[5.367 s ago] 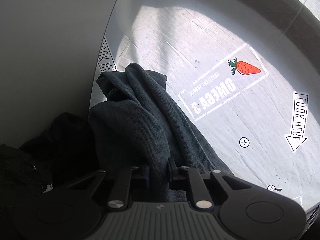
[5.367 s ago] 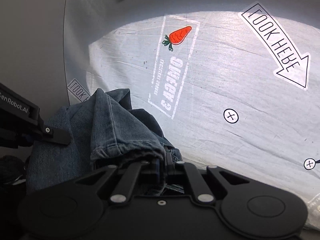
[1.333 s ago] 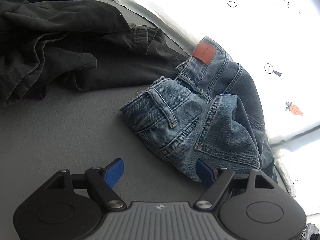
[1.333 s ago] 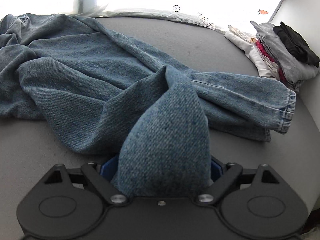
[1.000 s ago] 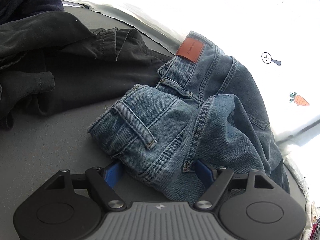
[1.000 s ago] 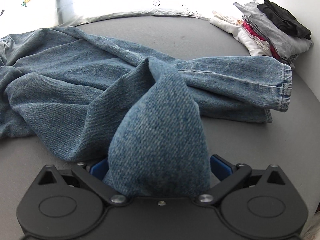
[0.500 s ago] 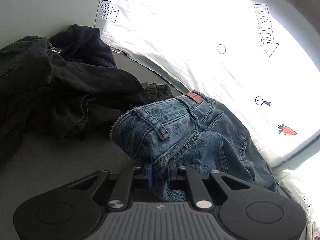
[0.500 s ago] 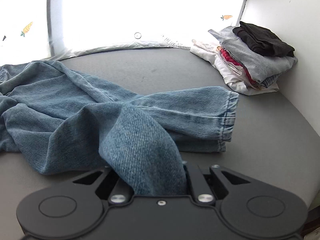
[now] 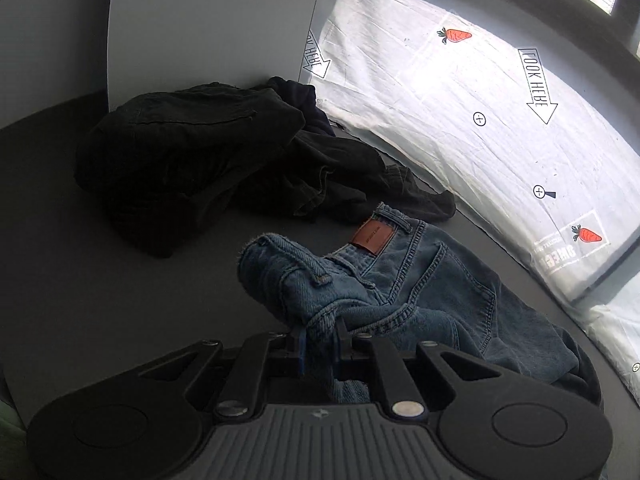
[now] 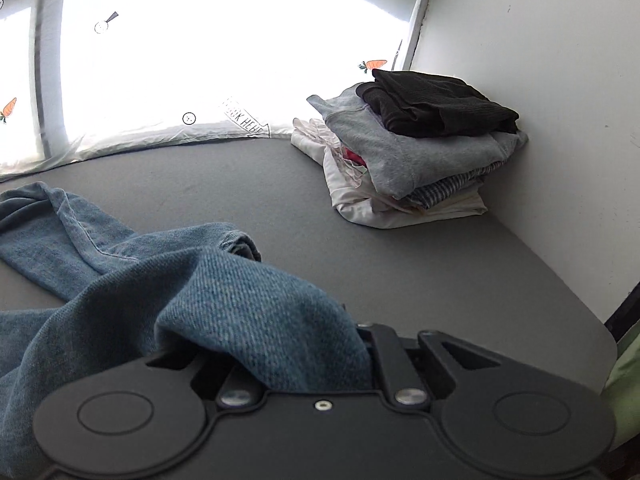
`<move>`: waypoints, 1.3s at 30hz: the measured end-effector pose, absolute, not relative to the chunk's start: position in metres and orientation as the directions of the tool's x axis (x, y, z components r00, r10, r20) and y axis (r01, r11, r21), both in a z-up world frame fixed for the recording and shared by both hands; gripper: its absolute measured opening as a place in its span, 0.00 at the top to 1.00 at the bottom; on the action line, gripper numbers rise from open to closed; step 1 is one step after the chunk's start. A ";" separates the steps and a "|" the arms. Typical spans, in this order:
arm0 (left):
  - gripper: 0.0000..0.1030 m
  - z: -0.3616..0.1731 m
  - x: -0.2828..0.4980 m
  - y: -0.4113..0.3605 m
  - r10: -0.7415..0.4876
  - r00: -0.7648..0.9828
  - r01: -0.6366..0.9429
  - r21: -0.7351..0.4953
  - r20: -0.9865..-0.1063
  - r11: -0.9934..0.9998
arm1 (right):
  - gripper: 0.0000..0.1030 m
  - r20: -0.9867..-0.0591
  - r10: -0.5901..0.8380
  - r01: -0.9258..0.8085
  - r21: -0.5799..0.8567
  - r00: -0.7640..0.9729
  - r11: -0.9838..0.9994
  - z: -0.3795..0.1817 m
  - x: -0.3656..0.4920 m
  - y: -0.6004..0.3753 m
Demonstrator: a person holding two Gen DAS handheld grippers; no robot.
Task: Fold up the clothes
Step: 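Drag the jeans leg with the right tool and open it on the table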
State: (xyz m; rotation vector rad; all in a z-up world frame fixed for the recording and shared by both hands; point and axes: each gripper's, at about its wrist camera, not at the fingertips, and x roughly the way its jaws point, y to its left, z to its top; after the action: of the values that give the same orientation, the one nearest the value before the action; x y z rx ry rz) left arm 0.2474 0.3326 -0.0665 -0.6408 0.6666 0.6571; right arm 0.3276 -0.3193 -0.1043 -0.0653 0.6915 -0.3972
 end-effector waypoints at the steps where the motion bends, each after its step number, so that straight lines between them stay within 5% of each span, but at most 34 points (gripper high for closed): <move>1: 0.88 -0.067 0.236 0.332 0.331 0.606 -0.728 -0.336 -0.723 0.598 | 0.91 -0.597 -0.376 0.327 -0.194 0.709 0.925 -0.100 0.325 -0.323; 6: 0.87 -0.089 0.199 0.324 0.340 0.534 -0.789 -0.311 -0.774 0.530 | 0.87 -0.602 -0.363 0.294 -0.215 0.712 0.931 -0.096 0.319 -0.343; 9: 0.83 -0.111 0.193 0.318 0.338 0.438 -0.822 -0.219 -0.833 0.526 | 0.59 -0.693 -0.372 0.260 -0.267 0.617 0.928 -0.124 0.324 -0.351; 12: 0.82 -0.113 0.188 0.302 0.403 0.371 -0.823 -0.096 -0.837 0.559 | 0.54 -0.742 -0.365 0.228 -0.285 0.562 0.931 -0.146 0.316 -0.352; 16: 0.52 -0.103 0.182 0.275 0.405 0.418 -0.767 -0.077 -0.813 0.637 | 0.39 -0.755 -0.337 0.213 -0.261 0.562 0.942 -0.153 0.301 -0.353; 20: 0.43 -0.102 0.193 0.230 0.352 0.471 -0.680 -0.078 -0.809 0.729 | 0.42 -0.756 -0.328 0.196 -0.264 0.566 0.945 -0.157 0.292 -0.357; 22: 0.39 -0.115 0.210 0.198 0.305 0.476 -0.626 -0.073 -0.825 0.777 | 0.76 -0.748 -0.312 0.178 -0.257 0.586 0.950 -0.155 0.291 -0.361; 26: 0.38 -0.143 0.236 0.141 0.229 0.455 -0.521 -0.049 -0.860 0.852 | 0.89 -0.718 -0.294 0.149 -0.260 0.632 0.954 -0.146 0.291 -0.368; 35: 0.23 -0.182 0.256 0.082 0.216 0.392 -0.438 0.026 -0.894 0.899 | 0.89 -0.553 -0.322 0.126 -0.363 0.769 0.923 -0.108 0.298 -0.382; 36: 0.22 -0.183 0.255 0.083 0.223 0.390 -0.450 0.027 -0.893 0.893 | 0.80 -0.533 -0.323 0.125 -0.375 0.782 0.919 -0.104 0.299 -0.384; 37: 0.18 -0.184 0.254 0.084 0.230 0.388 -0.462 0.028 -0.893 0.886 | 0.58 -0.519 -0.325 0.125 -0.383 0.791 0.915 -0.101 0.300 -0.386; 39: 0.10 -0.187 0.252 0.092 0.230 0.372 -0.497 0.016 -0.899 0.868 | 0.53 -0.608 -0.339 0.155 -0.335 0.718 0.929 -0.120 0.298 -0.402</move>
State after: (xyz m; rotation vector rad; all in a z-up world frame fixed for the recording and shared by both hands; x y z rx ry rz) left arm 0.2521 0.0916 -0.1865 -0.2765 1.0959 0.4733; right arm 0.2979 -0.4019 -0.1203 -0.2696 0.7211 -0.2766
